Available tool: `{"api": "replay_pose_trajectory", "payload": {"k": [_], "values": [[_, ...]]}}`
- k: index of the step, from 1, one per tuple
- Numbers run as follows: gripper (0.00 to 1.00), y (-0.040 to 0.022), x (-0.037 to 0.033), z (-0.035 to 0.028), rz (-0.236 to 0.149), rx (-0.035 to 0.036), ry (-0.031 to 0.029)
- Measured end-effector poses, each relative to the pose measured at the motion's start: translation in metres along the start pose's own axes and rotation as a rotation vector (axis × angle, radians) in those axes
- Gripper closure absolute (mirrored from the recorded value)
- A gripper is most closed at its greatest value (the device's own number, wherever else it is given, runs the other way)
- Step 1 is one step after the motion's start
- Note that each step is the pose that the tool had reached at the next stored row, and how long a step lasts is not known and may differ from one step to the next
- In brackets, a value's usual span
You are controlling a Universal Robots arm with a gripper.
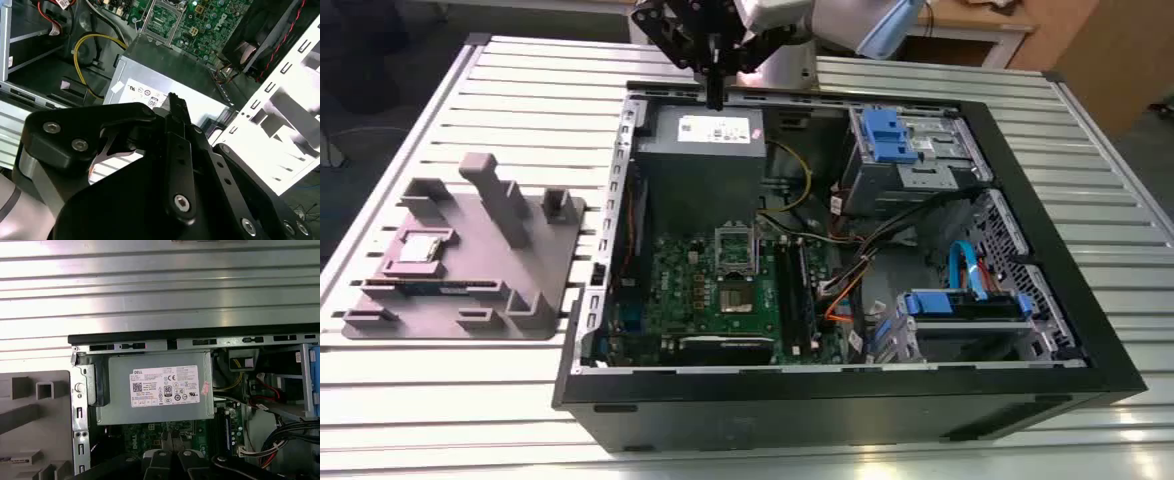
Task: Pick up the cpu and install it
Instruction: 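Reach for the cpu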
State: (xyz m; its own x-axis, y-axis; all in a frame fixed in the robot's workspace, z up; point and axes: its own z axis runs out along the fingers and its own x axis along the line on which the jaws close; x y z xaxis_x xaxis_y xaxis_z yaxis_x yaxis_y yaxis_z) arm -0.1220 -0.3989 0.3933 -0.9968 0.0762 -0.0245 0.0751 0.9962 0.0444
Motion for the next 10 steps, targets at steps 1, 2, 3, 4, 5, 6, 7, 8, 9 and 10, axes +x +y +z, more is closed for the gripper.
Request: {"api": "replay_pose_trajectory", "payload": {"k": [1,2,3,4,5,6,7,8,9,10], "values": [[0.89,0.0,0.0,0.0,0.0,0.0001,0.0],[0.89,0.0,0.0,0.0,0.0,0.0,0.0],[0.89,0.0,0.0,0.0,0.0,0.0001,0.0],[0.89,0.0,0.0001,0.0,0.0,0.0,0.0],[0.89,0.0,0.0002,0.0,0.0,0.0001,0.0],[0.89,0.0,0.0004,0.0,0.0,0.0001,0.0],[0.89,-0.0001,0.0009,-0.0001,0.0,0.0001,0.0],[0.89,-0.0001,0.0013,0.0,0.0,0.0,0.0],[0.89,-0.0001,0.0018,0.0,0.0,0.0,0.0],[0.89,-0.0002,0.0024,-0.0001,0.0,0.0,0.0]]}}
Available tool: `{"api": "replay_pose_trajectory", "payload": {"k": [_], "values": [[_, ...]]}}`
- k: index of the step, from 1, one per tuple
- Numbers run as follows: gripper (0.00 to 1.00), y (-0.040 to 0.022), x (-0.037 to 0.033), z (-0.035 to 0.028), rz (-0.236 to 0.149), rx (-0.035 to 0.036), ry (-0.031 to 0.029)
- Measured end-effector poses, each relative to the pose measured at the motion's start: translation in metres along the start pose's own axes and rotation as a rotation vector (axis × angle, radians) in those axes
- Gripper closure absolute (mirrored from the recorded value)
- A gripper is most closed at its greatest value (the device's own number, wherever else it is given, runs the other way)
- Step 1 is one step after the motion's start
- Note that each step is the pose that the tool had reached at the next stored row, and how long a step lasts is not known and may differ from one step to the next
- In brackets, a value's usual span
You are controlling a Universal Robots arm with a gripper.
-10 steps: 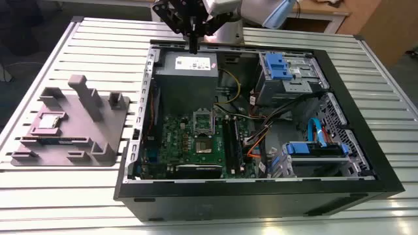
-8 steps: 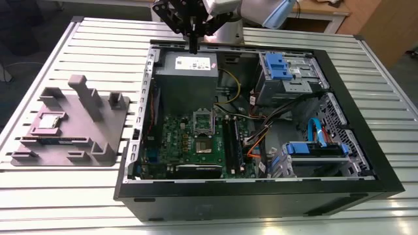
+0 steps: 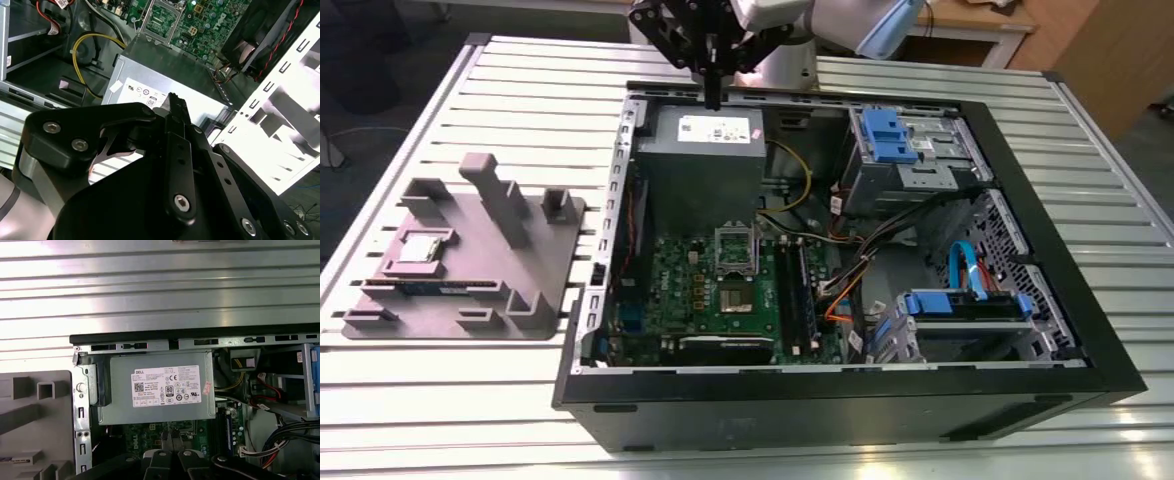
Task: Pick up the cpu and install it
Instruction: 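Reach for the cpu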
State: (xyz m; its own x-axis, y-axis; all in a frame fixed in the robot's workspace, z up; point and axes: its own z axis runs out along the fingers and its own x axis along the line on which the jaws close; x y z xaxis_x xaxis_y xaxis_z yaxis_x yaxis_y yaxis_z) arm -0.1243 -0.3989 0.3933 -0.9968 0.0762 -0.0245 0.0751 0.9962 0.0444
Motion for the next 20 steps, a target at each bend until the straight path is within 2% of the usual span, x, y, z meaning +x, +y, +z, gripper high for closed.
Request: {"api": "replay_pose_trajectory", "payload": {"k": [20], "values": [[0.89,-0.0006,0.0076,-0.0002,0.0,0.0,0.0]]}}
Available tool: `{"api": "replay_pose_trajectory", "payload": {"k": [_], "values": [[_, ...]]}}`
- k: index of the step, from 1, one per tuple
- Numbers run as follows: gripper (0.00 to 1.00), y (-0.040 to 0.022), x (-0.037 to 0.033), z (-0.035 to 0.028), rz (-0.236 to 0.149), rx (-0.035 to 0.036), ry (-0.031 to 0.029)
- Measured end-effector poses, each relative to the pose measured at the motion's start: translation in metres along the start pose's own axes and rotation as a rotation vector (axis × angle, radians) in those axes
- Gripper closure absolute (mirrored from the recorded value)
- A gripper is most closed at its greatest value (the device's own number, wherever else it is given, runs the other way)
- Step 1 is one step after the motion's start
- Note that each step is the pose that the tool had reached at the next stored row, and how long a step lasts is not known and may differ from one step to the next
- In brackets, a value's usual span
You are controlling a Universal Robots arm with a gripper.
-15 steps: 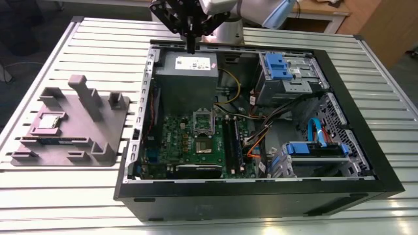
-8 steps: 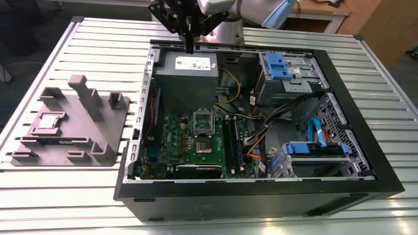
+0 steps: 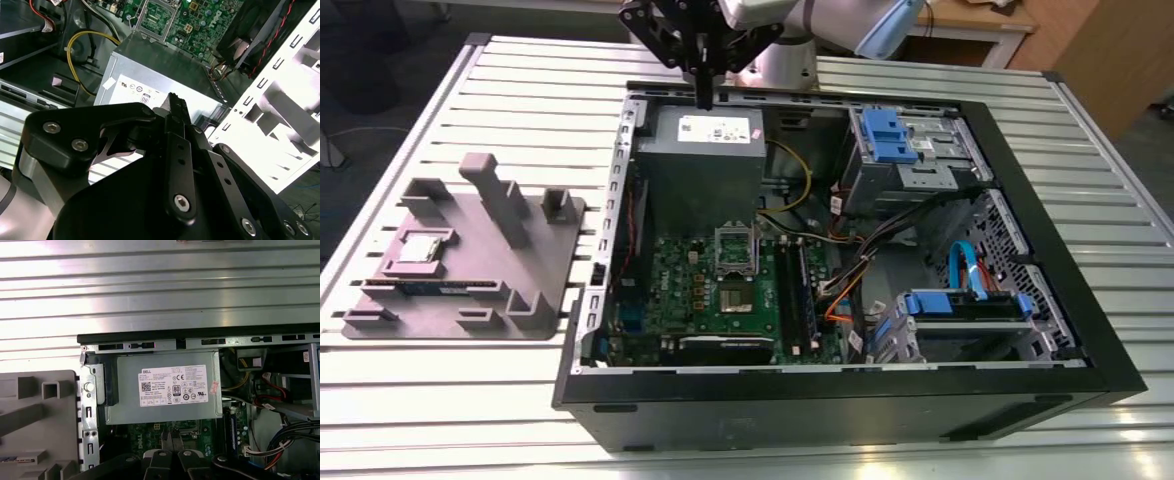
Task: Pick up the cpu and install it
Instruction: 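Reach for the cpu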
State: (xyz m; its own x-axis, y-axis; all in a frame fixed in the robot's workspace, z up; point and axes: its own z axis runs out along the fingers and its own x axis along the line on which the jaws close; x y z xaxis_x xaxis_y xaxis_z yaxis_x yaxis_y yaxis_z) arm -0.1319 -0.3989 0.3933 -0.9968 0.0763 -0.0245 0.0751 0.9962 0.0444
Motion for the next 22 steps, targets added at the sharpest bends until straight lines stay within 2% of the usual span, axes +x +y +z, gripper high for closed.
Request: {"api": "replay_pose_trajectory", "payload": {"k": [6,11,22], "values": [[0.89,-0.0004,0.0043,-0.0002,0.0,0.0,0.0001],[0.89,-0.0008,0.0109,-0.0003,0.0,0.0001,0.0],[0.89,-0.0024,0.0319,-0.0007,0.0,0.0,0.0]]}}
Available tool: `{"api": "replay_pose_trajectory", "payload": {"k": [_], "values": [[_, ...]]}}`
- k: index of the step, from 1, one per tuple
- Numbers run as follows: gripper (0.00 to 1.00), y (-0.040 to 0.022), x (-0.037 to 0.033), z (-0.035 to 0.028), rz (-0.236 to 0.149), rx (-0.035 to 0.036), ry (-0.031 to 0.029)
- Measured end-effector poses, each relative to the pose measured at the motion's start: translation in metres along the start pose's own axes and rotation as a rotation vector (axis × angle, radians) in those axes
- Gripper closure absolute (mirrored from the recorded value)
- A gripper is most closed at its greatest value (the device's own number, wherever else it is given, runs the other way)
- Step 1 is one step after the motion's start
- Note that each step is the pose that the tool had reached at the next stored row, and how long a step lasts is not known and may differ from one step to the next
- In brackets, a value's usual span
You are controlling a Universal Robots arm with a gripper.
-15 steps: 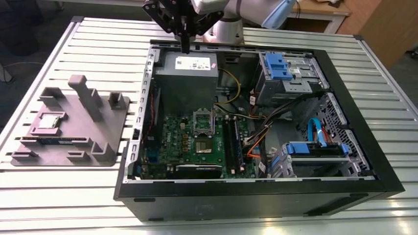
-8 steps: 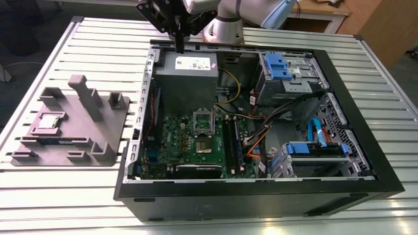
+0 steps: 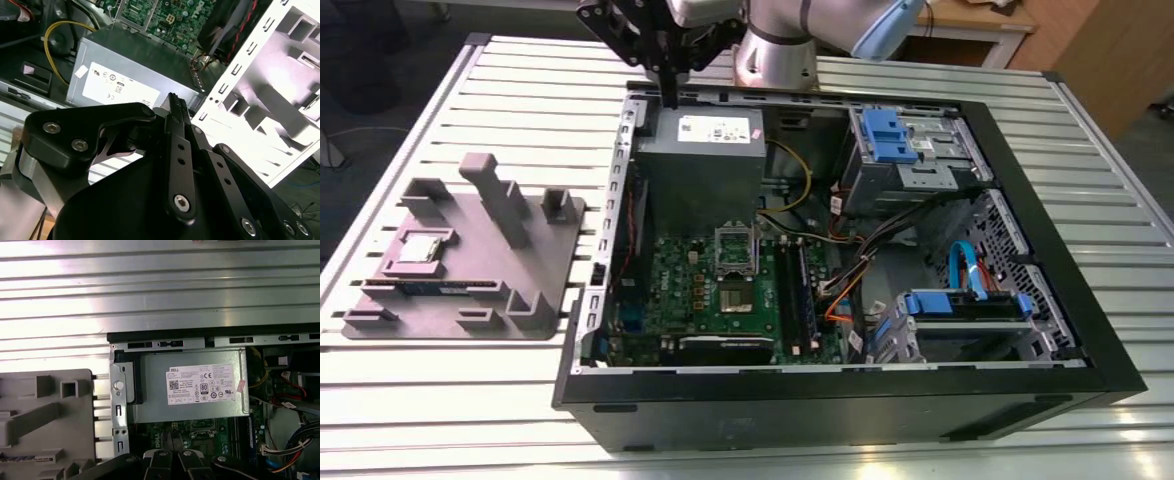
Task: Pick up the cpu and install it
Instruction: 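Reach for the cpu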
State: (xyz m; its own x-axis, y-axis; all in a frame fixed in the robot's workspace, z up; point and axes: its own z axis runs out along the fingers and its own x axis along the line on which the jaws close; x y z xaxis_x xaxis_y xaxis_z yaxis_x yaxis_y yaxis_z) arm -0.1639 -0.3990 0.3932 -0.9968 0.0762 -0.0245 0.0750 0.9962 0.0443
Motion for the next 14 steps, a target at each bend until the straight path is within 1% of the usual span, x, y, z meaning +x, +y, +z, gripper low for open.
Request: {"api": "replay_pose_trajectory", "payload": {"k": [14], "values": [[0.89,-0.0018,0.0238,-0.0004,0.0,0.0,0.0]]}}
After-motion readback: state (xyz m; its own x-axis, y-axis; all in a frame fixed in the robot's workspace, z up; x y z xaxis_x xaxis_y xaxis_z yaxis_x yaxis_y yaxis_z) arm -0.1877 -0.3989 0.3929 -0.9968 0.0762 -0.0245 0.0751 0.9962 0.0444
